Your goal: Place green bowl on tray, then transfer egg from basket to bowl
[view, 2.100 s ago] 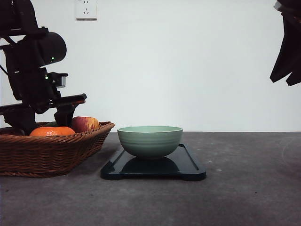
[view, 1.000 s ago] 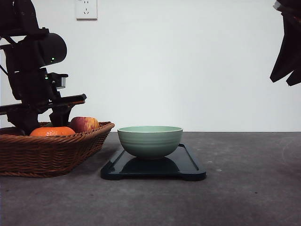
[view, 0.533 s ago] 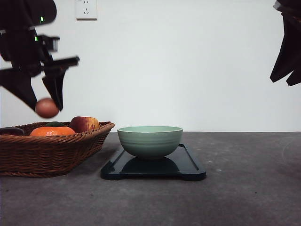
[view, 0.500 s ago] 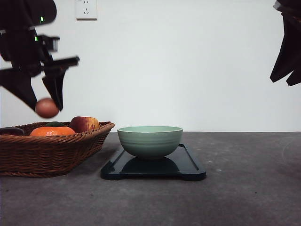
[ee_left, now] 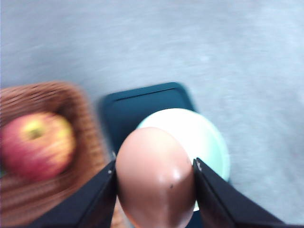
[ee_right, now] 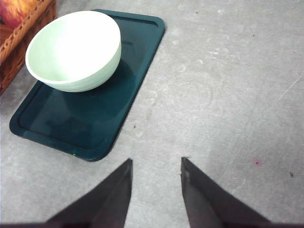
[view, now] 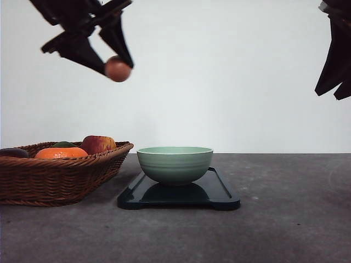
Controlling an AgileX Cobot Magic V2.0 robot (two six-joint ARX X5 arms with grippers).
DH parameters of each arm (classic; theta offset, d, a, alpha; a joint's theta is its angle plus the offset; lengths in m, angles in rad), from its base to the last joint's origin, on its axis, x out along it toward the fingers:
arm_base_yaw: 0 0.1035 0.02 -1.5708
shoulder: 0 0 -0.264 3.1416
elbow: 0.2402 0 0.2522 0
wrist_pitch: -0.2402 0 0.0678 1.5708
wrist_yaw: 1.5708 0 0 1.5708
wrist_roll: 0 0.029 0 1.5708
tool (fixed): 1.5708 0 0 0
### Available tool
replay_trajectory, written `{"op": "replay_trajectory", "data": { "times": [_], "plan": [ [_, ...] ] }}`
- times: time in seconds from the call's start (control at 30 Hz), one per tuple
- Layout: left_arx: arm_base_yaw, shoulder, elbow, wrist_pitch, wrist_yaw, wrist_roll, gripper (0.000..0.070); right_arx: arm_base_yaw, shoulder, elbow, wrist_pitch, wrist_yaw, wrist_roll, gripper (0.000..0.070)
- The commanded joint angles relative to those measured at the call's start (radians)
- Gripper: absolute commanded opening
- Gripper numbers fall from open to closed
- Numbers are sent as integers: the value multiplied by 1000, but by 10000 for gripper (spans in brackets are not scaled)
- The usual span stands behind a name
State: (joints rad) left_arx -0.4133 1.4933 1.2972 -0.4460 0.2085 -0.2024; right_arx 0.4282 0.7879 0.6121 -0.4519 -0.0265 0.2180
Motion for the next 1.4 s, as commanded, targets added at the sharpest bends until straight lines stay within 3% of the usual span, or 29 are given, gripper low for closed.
{"op": "replay_trajectory", "data": {
  "times": [0.0, 0.63, 0.9, 1.37],
  "plan": [
    [-19, 29, 24, 31, 1, 0, 184, 4, 8, 3, 11, 1, 11, 199],
    [-148, 223, 24, 237, -104, 4, 187, 4, 8, 3, 10, 1, 10, 199],
    [-178, 299, 24, 309, -149, 42, 187, 4, 8, 3, 9, 0, 10, 199],
    [-184, 420, 24, 342, -166, 60, 187, 4, 8, 3, 9, 1, 10, 199]
  ]
}}
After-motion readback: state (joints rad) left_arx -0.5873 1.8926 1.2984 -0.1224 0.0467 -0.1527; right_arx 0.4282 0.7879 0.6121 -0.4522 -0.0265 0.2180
